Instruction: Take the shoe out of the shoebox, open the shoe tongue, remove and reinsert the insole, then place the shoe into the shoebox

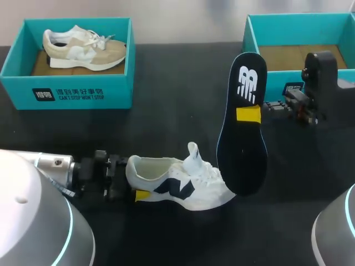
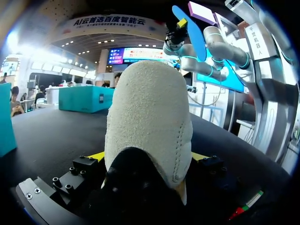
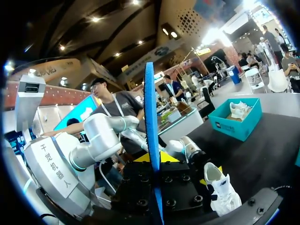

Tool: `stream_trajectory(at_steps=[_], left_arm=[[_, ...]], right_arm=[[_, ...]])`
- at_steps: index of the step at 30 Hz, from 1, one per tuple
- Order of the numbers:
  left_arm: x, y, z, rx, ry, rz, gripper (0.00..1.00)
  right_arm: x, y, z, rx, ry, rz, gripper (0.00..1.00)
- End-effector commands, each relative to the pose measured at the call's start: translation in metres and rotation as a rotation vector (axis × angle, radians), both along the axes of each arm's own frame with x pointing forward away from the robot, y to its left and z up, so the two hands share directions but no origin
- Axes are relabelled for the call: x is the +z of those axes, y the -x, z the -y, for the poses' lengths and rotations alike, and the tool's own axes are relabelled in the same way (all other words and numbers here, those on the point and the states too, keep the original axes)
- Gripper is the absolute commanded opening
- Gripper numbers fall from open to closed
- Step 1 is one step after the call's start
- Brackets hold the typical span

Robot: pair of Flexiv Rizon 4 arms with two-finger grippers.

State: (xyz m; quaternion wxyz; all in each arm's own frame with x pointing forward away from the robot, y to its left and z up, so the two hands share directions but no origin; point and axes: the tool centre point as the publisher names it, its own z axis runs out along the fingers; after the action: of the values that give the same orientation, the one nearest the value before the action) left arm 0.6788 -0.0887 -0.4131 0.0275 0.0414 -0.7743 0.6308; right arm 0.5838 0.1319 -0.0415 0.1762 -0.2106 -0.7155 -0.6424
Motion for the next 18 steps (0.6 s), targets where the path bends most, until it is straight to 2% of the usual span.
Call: stream_trajectory(at_steps=[1,9,18], left_arm=[[0.004,0.009,-0.01,-0.018,-0.012,0.008,1.0],[0.006,0.018,-0.013,-0.05,-0.049,0.038,1.0],[0.012,0.016,-0.021,-0.022,-0.108,0.054,1.0]], right_arm=[[0.0,-0.002,-0.002,0.002,0.001,-0.001,0.0],[0.0,-0.002,-0.002,0.002,0.001,-0.001,0.0],[0.0,-0.002,-0.002,0.002,0.001,-0.001,0.0]])
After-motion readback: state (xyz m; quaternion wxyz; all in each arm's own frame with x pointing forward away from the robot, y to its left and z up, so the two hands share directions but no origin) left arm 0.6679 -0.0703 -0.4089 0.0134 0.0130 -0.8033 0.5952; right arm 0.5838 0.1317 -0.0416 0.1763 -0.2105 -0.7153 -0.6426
